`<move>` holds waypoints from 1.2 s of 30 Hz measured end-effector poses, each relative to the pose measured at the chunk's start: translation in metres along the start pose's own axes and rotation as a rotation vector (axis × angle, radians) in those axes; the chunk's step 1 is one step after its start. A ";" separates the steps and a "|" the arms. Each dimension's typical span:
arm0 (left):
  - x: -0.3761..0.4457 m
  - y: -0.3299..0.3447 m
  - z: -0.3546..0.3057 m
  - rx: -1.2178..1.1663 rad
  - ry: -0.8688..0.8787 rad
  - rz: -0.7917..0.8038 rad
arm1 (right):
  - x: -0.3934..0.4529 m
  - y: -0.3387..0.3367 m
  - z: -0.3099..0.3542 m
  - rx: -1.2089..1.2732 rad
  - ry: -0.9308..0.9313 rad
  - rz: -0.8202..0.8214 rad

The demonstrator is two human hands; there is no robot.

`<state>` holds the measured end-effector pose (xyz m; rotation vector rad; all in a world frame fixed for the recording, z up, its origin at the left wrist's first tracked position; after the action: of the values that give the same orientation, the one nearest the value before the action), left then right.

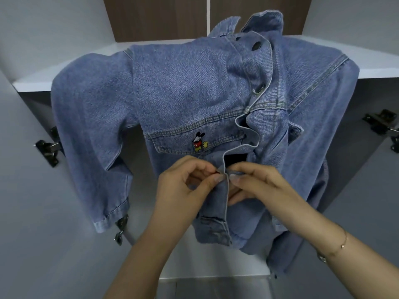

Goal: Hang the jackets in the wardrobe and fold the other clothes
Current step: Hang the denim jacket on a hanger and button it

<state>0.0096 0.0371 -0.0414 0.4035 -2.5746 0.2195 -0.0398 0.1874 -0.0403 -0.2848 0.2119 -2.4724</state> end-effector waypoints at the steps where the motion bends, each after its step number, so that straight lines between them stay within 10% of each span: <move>1: 0.000 0.001 -0.002 0.060 0.067 0.015 | 0.000 0.001 0.002 -0.017 0.012 -0.028; 14: -0.016 0.014 0.001 0.288 0.325 -0.075 | 0.012 0.004 -0.009 -0.126 0.087 -0.150; 30: 0.007 0.006 0.018 -0.581 -0.861 0.127 | -0.002 -0.001 -0.007 -0.917 -0.395 -0.155; 33: 0.017 0.001 0.014 -0.267 -0.741 0.113 | -0.006 -0.003 0.000 -0.953 -0.346 -0.212; 36: 0.042 -0.015 -0.008 0.083 -0.266 0.091 | -0.012 -0.015 0.023 -0.839 -0.370 -0.262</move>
<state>-0.0159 0.0146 -0.0119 0.3673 -2.8563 0.3256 -0.0333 0.2044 -0.0165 -1.1634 1.1037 -2.3851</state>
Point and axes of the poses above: each hand's wrist, its own x-axis towards the middle knuckle, its own y-axis out of the palm, z = x × y, the point moved 3 cm from there along x, towards the middle knuckle, and after that the axes turned 15 degrees about -x, right-handed, at the moved point
